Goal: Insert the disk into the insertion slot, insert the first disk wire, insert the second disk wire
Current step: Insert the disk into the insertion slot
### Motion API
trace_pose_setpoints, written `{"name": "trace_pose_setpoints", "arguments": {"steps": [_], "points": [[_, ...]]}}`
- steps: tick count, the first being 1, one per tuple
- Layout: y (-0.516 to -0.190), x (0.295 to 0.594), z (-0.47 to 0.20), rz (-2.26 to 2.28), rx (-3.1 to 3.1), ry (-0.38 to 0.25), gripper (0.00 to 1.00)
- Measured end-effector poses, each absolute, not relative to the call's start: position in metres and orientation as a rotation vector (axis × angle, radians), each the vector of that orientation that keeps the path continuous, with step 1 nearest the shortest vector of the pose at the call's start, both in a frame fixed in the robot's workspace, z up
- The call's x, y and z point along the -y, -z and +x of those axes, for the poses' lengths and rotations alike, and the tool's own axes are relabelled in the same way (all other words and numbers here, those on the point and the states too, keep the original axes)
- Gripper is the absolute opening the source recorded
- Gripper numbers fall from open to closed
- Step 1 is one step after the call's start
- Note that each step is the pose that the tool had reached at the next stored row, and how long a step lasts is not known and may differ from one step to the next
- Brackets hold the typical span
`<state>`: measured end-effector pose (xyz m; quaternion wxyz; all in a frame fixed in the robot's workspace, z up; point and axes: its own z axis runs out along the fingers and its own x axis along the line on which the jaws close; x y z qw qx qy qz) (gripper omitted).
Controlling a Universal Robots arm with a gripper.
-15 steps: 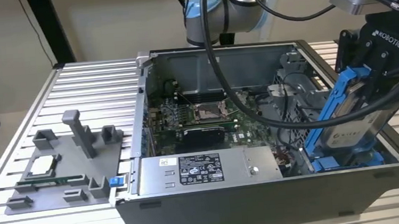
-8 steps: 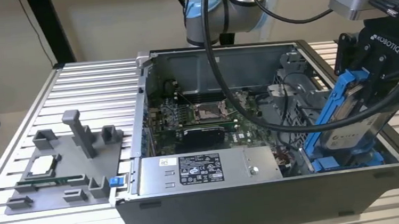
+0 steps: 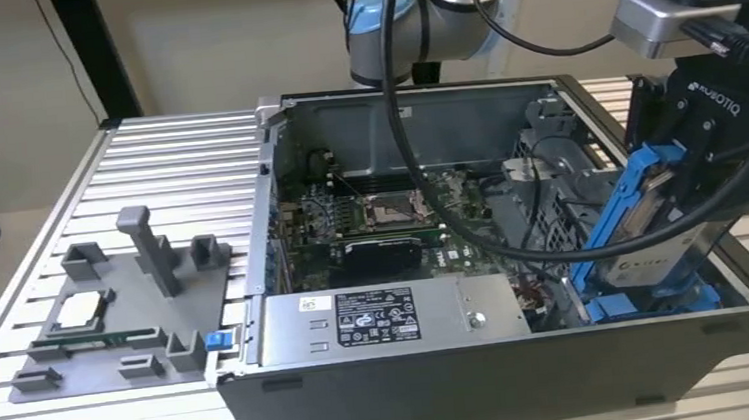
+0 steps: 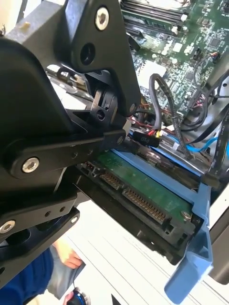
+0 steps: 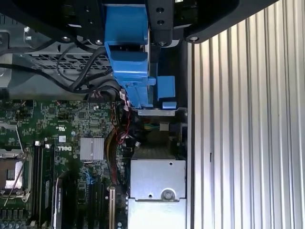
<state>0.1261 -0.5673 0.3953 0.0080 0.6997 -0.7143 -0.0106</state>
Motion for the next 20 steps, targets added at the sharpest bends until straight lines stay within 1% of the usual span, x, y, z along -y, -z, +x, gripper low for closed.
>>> {"name": "trace_pose_setpoints", "arguments": {"steps": [7, 15, 20], "points": [[-0.383, 0.567, 0.126, 2.181, 2.239, 0.034, 0.00], [-0.383, 0.567, 0.126, 2.182, 2.240, 0.036, 0.00], [-0.391, 0.567, 0.126, 2.190, 2.247, 0.034, 0.00]]}}
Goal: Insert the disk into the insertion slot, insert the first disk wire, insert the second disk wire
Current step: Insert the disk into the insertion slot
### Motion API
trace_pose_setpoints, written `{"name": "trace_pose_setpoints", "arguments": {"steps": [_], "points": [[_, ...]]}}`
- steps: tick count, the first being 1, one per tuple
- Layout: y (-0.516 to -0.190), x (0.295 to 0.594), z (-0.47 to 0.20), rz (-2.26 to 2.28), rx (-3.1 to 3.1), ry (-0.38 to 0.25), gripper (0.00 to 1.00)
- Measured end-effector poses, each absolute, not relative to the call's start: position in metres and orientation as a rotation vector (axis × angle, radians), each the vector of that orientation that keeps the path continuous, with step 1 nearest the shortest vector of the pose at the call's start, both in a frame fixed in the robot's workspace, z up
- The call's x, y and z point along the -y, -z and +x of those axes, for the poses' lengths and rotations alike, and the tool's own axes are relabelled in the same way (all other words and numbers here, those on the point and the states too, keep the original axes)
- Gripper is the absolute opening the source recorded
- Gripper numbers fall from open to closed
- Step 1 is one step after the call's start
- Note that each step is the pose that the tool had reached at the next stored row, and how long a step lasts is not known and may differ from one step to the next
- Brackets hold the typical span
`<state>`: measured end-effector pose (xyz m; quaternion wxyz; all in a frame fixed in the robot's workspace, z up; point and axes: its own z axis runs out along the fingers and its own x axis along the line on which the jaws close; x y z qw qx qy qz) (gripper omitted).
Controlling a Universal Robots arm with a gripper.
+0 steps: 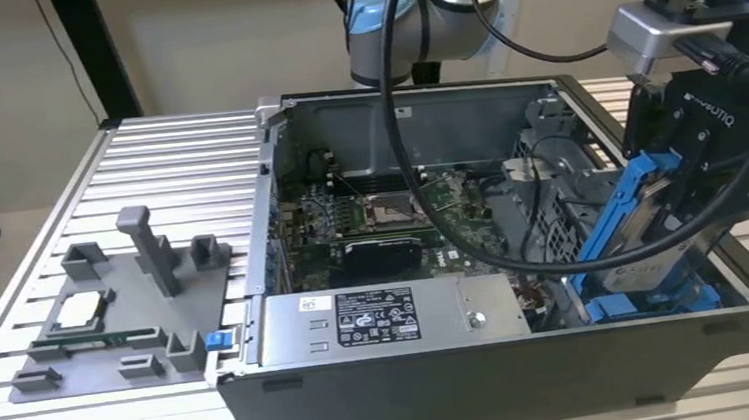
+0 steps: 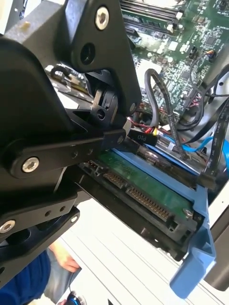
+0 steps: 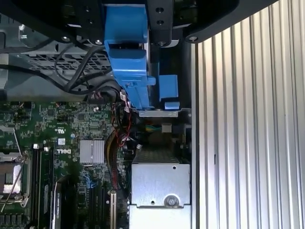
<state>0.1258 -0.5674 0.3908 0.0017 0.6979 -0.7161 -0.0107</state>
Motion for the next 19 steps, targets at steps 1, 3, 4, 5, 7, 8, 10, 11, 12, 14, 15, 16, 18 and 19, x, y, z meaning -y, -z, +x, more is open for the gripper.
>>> {"name": "trace_pose_setpoints", "arguments": {"steps": [1, 3, 4, 5, 7, 8, 10, 11, 12, 14, 15, 16, 18, 19], "points": [[-0.391, 0.567, 0.125, 2.192, 2.250, 0.032, 0.00], [-0.391, 0.567, 0.125, 2.193, 2.250, 0.031, 0.00], [-0.390, 0.567, 0.124, 2.193, 2.250, 0.030, 0.00], [-0.390, 0.567, 0.123, 2.196, 2.253, 0.024, 0.00], [-0.388, 0.567, 0.119, 2.203, 2.261, 0.008, 0.00], [-0.386, 0.567, 0.118, 2.204, 2.261, 0.007, 0.00], [-0.382, 0.567, 0.115, 2.204, 2.262, 0.007, 0.00], [-0.381, 0.567, 0.115, 2.204, 2.262, 0.007, 0.00], [-0.379, 0.567, 0.115, 2.203, 2.262, 0.007, 0.00], [-0.375, 0.567, 0.114, 2.201, 2.264, 0.007, 0.00], [-0.373, 0.567, 0.114, 2.200, 2.265, 0.007, 0.00], [-0.372, 0.567, 0.114, 2.199, 2.266, 0.007, 0.00], [-0.368, 0.567, 0.114, 2.196, 2.269, 0.007, 0.00], [-0.366, 0.567, 0.114, 2.196, 2.269, 0.007, 0.00]]}}
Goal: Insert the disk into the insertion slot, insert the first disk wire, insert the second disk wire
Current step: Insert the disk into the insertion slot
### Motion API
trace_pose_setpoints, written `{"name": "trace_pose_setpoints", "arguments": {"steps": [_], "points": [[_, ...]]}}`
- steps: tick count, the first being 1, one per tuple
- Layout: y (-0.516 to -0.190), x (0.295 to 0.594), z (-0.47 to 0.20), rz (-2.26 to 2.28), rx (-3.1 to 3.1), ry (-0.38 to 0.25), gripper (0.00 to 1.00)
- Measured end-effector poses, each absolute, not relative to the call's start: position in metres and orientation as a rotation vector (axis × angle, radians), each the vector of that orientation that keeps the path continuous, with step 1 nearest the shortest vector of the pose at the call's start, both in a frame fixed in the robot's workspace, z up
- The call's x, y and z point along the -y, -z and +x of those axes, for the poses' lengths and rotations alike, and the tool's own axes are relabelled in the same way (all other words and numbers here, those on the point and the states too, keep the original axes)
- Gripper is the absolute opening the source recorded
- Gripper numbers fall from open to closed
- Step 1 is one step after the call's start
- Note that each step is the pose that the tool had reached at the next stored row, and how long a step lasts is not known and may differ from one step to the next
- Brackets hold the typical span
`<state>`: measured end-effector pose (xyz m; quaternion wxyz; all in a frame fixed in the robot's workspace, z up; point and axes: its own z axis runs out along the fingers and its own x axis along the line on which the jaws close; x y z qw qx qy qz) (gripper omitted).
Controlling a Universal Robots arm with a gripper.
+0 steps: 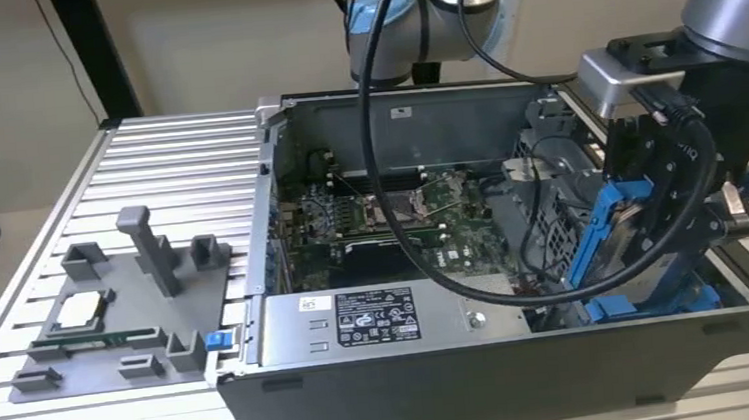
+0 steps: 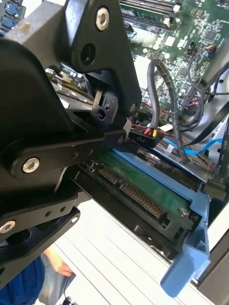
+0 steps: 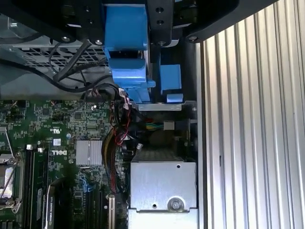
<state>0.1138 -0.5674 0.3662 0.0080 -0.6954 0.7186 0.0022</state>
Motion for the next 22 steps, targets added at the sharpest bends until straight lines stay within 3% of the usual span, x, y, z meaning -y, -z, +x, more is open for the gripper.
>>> {"name": "trace_pose_setpoints", "arguments": {"steps": [20, 21, 22], "points": [[-0.353, 0.567, 0.114, -2.171, -2.247, -0.008, 0.00], [-0.352, 0.567, 0.114, -2.171, -2.247, -0.008, 1.00], [-0.352, 0.567, 0.114, -2.171, -2.248, -0.007, 1.00]]}}
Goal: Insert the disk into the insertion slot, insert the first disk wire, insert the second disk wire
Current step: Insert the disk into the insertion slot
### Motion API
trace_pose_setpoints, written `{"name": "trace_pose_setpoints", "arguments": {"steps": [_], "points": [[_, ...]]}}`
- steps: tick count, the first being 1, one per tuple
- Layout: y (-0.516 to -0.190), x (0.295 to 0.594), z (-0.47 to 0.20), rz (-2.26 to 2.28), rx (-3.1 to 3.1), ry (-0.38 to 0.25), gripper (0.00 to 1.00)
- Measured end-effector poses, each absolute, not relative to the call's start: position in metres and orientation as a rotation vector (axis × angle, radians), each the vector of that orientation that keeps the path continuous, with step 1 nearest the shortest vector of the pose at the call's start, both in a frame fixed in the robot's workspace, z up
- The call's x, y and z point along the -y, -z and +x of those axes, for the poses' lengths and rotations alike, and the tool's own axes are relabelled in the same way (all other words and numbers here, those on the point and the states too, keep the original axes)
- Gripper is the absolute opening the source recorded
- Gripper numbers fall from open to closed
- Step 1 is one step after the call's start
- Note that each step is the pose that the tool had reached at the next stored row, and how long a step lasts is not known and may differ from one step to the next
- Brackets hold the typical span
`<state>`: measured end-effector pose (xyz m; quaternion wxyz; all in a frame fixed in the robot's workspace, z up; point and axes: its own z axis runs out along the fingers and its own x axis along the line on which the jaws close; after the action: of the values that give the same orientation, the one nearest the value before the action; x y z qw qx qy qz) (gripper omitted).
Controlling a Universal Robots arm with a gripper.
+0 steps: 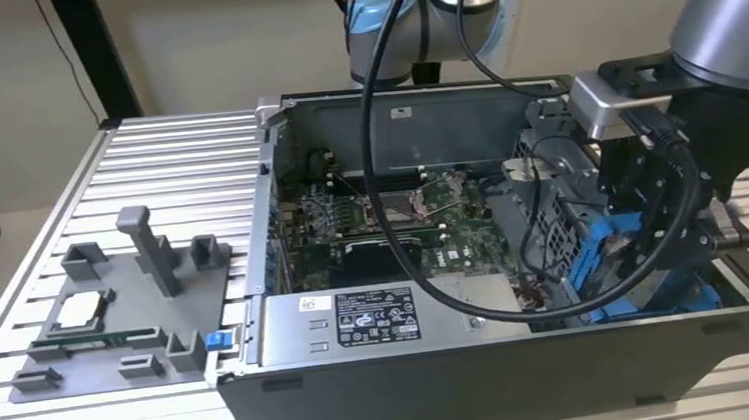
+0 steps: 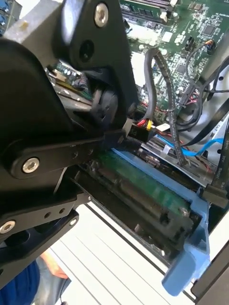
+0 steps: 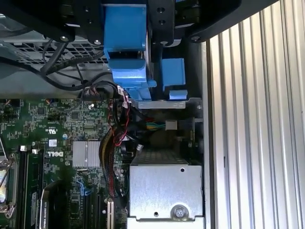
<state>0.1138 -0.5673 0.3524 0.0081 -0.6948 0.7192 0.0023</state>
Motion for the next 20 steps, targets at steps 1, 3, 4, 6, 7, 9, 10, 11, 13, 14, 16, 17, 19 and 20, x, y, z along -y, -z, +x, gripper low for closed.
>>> {"name": "trace_pose_setpoints", "arguments": {"steps": [1, 3, 4, 6, 7, 9, 10, 11, 13, 14, 16, 17, 19, 20], "points": [[-0.3524, 0.5673, 0.1138, -2.172, -2.248, -0.007, 1.00], [-0.3522, 0.5674, 0.1138, -2.172, -2.248, -0.007, 1.00], [-0.3520, 0.5674, 0.1138, -2.172, -2.248, -0.007, 1.00], [-0.3518, 0.5673, 0.1138, -2.172, -2.248, -0.007, 1.00], [-0.3517, 0.5674, 0.1138, -2.172, -2.248, -0.007, 1.00], [-0.3488, 0.5673, 0.1138, -2.172, -2.248, -0.007, 1.00], [-0.3487, 0.5673, 0.1138, -2.172, -2.248, -0.007, 1.00], [-0.3485, 0.5673, 0.1138, -2.172, -2.248, -0.007, 1.00], [-0.3483, 0.5673, 0.1138, -2.172, -2.248, -0.007, 1.00], [-0.3482, 0.5673, 0.1138, -2.172, -2.248, -0.007, 1.00], [-0.3479, 0.5673, 0.1138, -2.172, -2.248, -0.007, 1.00], [-0.3478, 0.5673, 0.1138, -2.172, -2.248, -0.007, 1.00], [-0.3476, 0.5673, 0.1138, -2.172, -2.248, -0.007, 1.00], [-0.3479, 0.5674, 0.1138, -2.172, -2.248, -0.007, 1.00]]}}
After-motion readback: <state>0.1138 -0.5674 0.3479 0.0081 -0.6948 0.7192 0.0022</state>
